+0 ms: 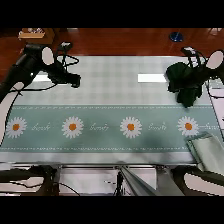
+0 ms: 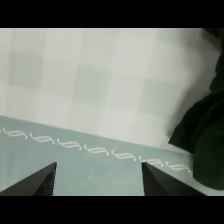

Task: Fold the shirts.

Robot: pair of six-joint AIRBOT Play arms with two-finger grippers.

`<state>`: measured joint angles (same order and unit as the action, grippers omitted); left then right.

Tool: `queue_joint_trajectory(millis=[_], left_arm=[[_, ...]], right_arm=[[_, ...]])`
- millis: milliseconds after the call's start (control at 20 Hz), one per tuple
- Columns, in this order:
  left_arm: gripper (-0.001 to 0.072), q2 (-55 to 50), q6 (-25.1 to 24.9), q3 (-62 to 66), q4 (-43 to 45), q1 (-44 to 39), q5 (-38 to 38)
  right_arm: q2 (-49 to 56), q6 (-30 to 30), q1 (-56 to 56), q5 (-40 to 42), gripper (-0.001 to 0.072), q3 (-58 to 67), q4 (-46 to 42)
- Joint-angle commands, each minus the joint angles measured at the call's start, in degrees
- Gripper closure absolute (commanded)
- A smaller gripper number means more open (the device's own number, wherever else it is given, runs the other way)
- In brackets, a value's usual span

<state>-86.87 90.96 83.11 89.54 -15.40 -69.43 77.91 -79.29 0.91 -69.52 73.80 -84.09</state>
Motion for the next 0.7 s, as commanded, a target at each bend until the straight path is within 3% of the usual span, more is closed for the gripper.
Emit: queue_joint_trajectory(millis=[0, 100, 250, 300, 450, 650], left_arm=[[-0.0006, 0.0, 0.0, 0.0, 0.0, 0.0, 0.5], [-0.0006, 0.0, 0.0, 0.1, 0.1, 0.1, 3.3], [-0.0006, 0.5, -0.3, 1.4, 0.3, 0.1, 2.7], [-0.0007, 1.1, -0.4, 1.8, 0.3, 0.1, 3.0], [-0.0006, 3.2, -0.4, 2.3, 0.3, 0.1, 3.0], [-0.0007, 5.7, -0.4, 2.3, 0.2, 0.0, 2.8]], right_arm=[[0.0, -0.2, 0.0, 5.6, 0.0109, 0.0, 1.1], [0.0, -1.0, 0.2, 13.5, 0.0112, 0.2, -0.5], [0.3, -18.2, 3.0, 26.0, 0.0125, 3.8, -13.5], [1.2, -20.6, 4.9, 28.1, 0.0125, 5.9, -15.3], [7.0, -17.7, 9.8, 25.0, 0.0125, 12.7, -15.2], [14.6, -9.4, 11.5, 20.5, 0.012, 15.9, -11.4]])
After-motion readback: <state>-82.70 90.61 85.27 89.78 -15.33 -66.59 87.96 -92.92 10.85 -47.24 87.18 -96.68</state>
